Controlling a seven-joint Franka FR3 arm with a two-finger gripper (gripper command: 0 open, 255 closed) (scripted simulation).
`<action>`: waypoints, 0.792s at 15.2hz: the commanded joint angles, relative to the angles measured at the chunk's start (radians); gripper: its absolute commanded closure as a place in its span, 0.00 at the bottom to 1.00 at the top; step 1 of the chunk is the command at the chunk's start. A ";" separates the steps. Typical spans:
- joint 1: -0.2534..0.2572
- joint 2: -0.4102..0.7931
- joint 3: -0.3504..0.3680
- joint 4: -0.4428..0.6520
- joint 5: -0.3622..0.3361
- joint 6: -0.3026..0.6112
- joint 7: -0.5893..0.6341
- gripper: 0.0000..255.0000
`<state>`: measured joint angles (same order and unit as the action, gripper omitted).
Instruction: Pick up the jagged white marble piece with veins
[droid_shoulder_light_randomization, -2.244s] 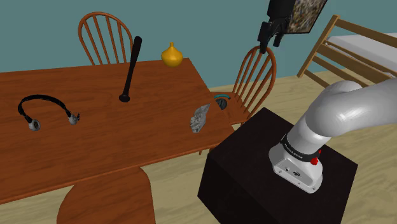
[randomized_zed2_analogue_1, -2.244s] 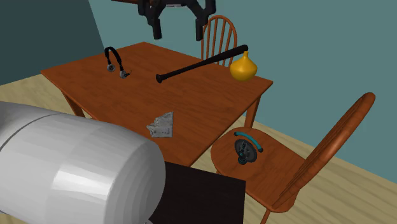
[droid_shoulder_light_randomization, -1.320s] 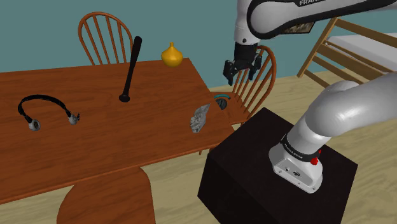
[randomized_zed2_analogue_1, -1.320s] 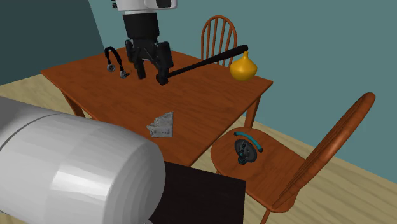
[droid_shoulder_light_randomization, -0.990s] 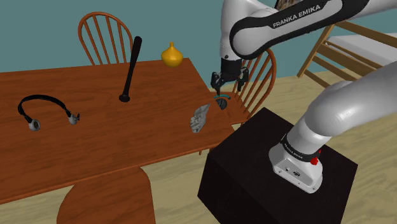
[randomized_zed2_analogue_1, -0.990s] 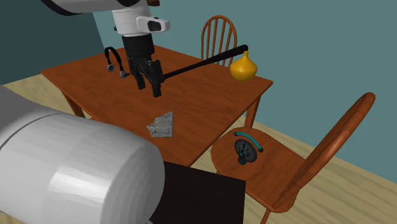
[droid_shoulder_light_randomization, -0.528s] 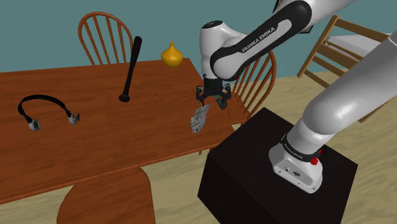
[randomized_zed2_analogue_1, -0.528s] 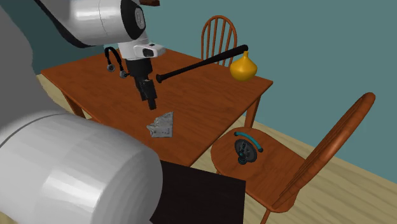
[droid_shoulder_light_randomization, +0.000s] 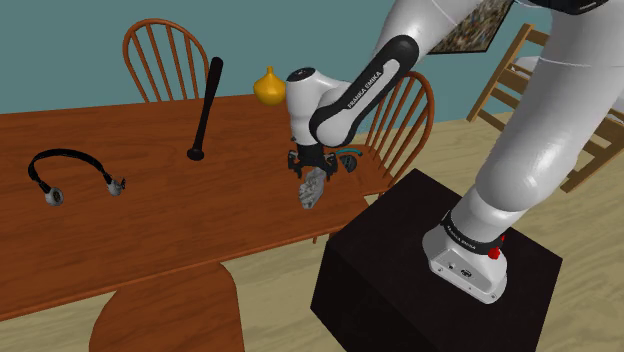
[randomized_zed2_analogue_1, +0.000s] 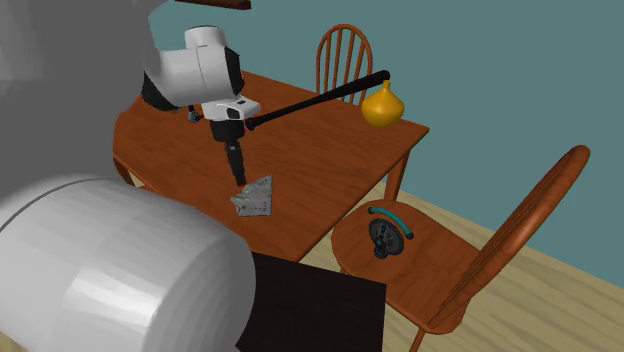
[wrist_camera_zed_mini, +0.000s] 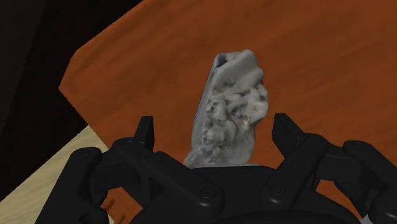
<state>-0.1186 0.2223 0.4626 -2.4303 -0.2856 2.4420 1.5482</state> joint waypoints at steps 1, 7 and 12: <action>0.031 0.101 -0.038 0.062 -0.071 0.018 0.115 0.00; 0.068 0.195 -0.087 0.094 -0.137 0.070 0.180 0.00; 0.081 0.232 -0.107 0.104 -0.164 0.094 0.199 1.00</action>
<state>-0.0386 0.4508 0.3582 -2.3265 -0.4467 2.5336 1.7459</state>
